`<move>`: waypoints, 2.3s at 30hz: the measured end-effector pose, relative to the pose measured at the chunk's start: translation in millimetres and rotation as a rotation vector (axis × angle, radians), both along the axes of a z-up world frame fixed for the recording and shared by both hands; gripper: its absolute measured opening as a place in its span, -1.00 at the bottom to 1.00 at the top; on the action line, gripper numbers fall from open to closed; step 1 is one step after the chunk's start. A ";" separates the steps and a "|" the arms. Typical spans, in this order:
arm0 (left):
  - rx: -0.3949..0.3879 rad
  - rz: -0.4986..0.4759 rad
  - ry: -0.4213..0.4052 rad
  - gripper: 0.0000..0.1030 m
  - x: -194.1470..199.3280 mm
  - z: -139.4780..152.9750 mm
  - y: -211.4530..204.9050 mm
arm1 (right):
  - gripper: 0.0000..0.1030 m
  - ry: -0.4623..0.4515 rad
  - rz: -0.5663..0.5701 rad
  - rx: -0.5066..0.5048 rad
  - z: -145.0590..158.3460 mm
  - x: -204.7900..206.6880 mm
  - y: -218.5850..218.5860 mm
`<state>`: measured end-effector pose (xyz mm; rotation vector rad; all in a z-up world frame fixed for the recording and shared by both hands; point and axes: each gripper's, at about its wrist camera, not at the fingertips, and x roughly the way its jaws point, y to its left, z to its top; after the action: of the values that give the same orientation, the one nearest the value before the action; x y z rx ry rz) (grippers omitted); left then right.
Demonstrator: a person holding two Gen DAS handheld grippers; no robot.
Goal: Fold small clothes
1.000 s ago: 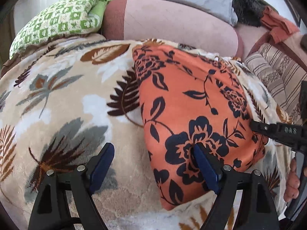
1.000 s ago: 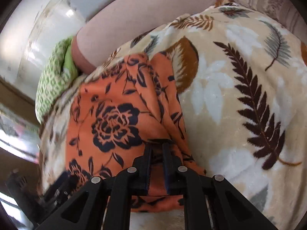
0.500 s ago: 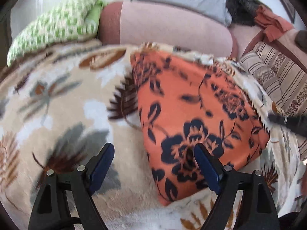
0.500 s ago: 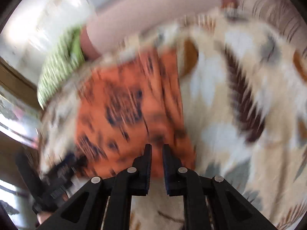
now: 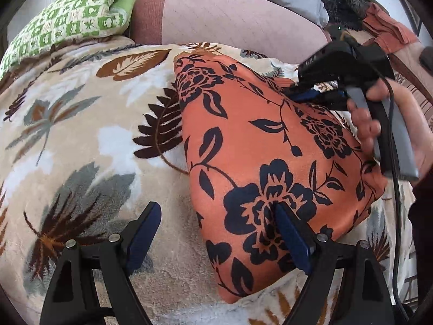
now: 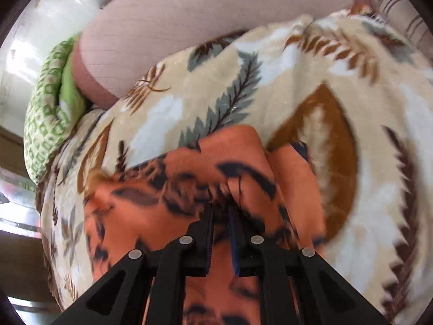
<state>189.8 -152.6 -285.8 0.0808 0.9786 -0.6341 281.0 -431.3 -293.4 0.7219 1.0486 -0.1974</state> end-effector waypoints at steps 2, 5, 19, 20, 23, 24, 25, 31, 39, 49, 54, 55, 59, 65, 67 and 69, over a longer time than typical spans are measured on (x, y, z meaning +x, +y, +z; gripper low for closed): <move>-0.004 0.018 -0.013 0.68 0.1 5.1 3.6 | -0.72 -0.002 -0.025 0.015 9.2 4.1 0.5; 0.004 0.039 -0.042 0.68 -2.3 11.4 7.1 | -0.70 -0.106 0.037 0.036 36.5 5.4 19.3; 0.006 0.023 -0.002 0.71 5.0 2.0 9.4 | -0.72 -0.072 0.177 0.307 -2.2 46.7 70.9; 0.006 0.022 -0.005 0.71 4.5 3.0 9.4 | -0.71 -0.087 0.180 0.289 4.9 36.2 66.7; 0.014 0.021 -0.031 0.71 1.0 6.0 9.3 | -0.70 -0.150 0.184 0.264 30.4 -12.7 49.0; 0.019 0.021 -0.038 0.71 -0.4 6.5 9.2 | -0.70 -0.175 0.180 0.284 37.2 -36.2 40.6; 0.023 0.022 -0.045 0.71 -1.5 6.7 8.8 | -0.70 -0.191 0.177 0.290 40.3 -53.1 37.1; 0.036 0.029 -0.074 0.71 -6.5 5.6 8.8 | -0.67 -0.077 0.182 0.186 27.8 -134.7 37.7; 0.047 0.044 -0.126 0.70 -13.9 13.1 10.7 | -0.71 0.011 0.191 0.186 -1.2 -183.7 53.0; 0.091 -0.014 -0.096 0.71 -22.4 5.3 13.8 | -0.63 0.158 0.349 0.107 -5.4 -143.7 98.7; 0.078 -0.017 -0.142 0.71 -31.0 10.4 31.8 | -0.62 -0.047 0.309 0.154 50.6 -95.8 90.8; 0.078 -0.015 -0.148 0.71 -31.0 12.0 34.8 | -0.62 -0.057 0.311 0.145 54.3 -81.4 95.8; 0.077 -0.013 -0.183 0.71 -29.3 16.1 44.2 | -0.62 0.017 0.321 0.180 32.2 -15.3 121.7; 0.054 0.008 -0.192 0.70 -20.2 20.7 55.7 | -0.63 0.048 0.279 0.195 19.3 11.7 122.1; 0.044 0.020 -0.199 0.70 -17.1 23.7 58.8 | -0.62 0.015 0.283 0.160 29.5 3.6 120.3; 0.023 0.036 -0.203 0.70 -14.7 27.9 62.0 | -0.62 -0.018 0.277 0.157 39.1 -13.0 112.6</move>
<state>175.2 -90.5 -257.9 0.1445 0.7899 -0.5695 268.0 -318.8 -254.2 0.7090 1.1437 0.1314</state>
